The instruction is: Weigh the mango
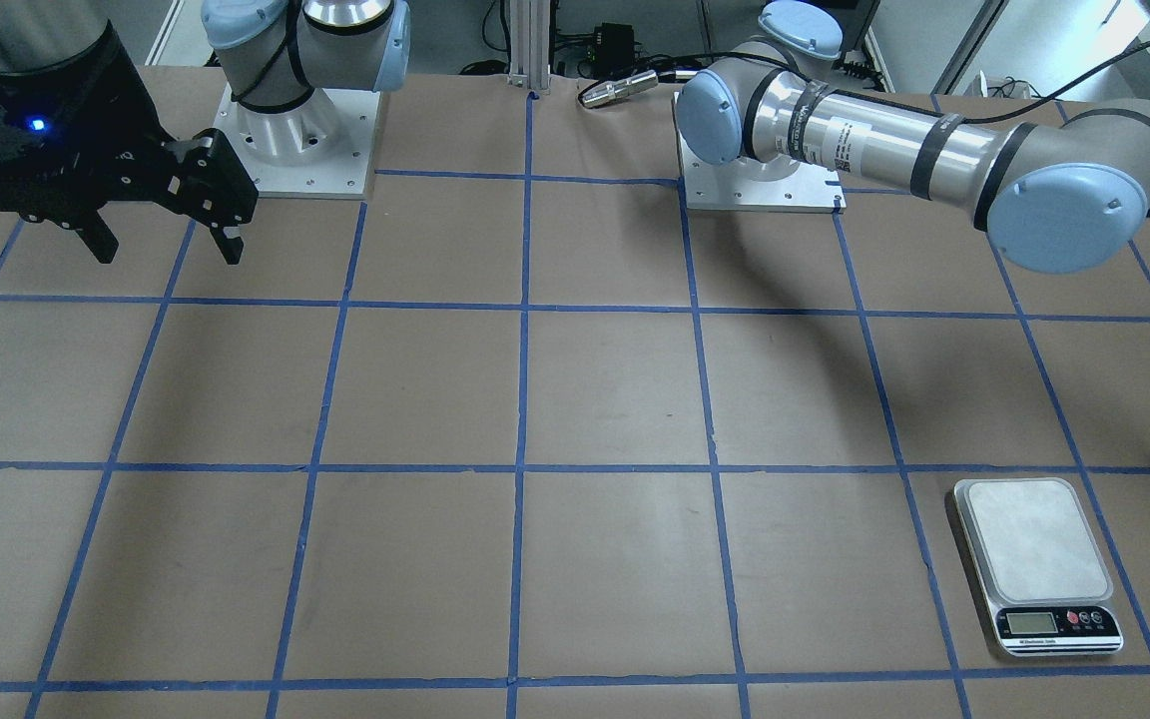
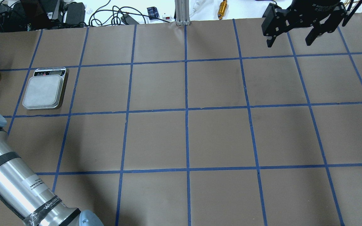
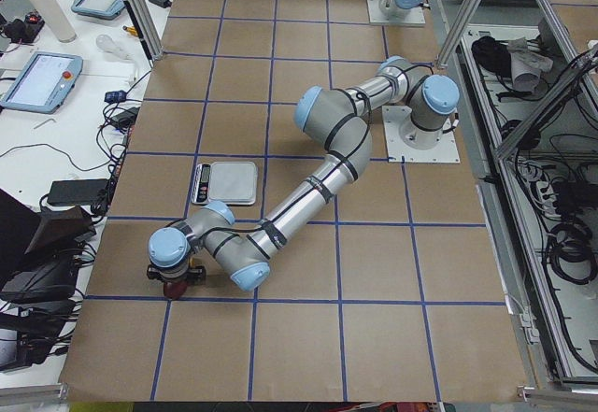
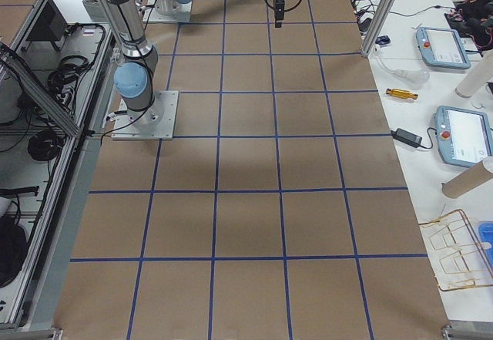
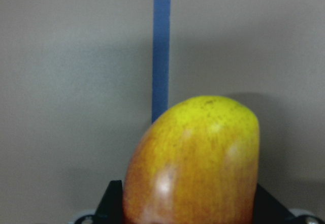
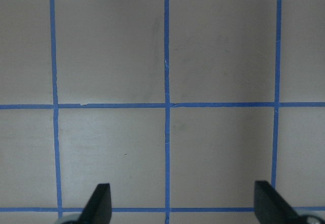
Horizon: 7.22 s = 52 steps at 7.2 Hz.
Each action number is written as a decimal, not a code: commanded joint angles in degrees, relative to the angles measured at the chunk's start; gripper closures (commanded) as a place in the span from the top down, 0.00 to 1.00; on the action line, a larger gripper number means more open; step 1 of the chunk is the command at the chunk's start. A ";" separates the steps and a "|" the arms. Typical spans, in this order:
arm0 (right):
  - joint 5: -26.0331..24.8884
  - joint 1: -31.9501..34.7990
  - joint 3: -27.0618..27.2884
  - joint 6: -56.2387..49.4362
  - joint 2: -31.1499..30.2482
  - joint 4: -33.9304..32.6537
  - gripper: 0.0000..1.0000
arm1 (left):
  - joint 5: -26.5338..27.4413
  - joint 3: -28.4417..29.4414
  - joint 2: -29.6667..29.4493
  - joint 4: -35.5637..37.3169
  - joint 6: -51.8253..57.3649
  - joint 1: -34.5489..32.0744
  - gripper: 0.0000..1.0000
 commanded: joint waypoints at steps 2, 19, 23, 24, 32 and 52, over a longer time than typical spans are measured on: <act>0.09 0.02 0.00 0.00 0.04 0.00 1.00 | 0.14 -0.08 -0.01 0.00 -0.09 0.09 0.25; 0.00 -0.07 0.00 0.00 -0.05 0.00 1.00 | 3.21 -62.38 37.78 19.68 -14.06 -12.66 0.00; 0.00 0.02 0.00 0.00 0.04 0.00 1.00 | 3.21 -63.19 36.64 23.37 -13.80 -12.66 0.00; 0.00 0.02 0.00 0.00 -0.05 0.00 1.00 | 3.13 -63.27 36.47 23.29 -13.80 -12.66 0.27; 0.00 0.02 0.00 0.00 0.04 0.00 1.00 | 3.92 -62.66 48.12 8.66 -14.24 -12.13 0.99; 0.00 0.02 0.00 0.00 -0.05 0.00 1.00 | 9.63 -63.27 73.29 -18.85 -123.49 -46.93 1.00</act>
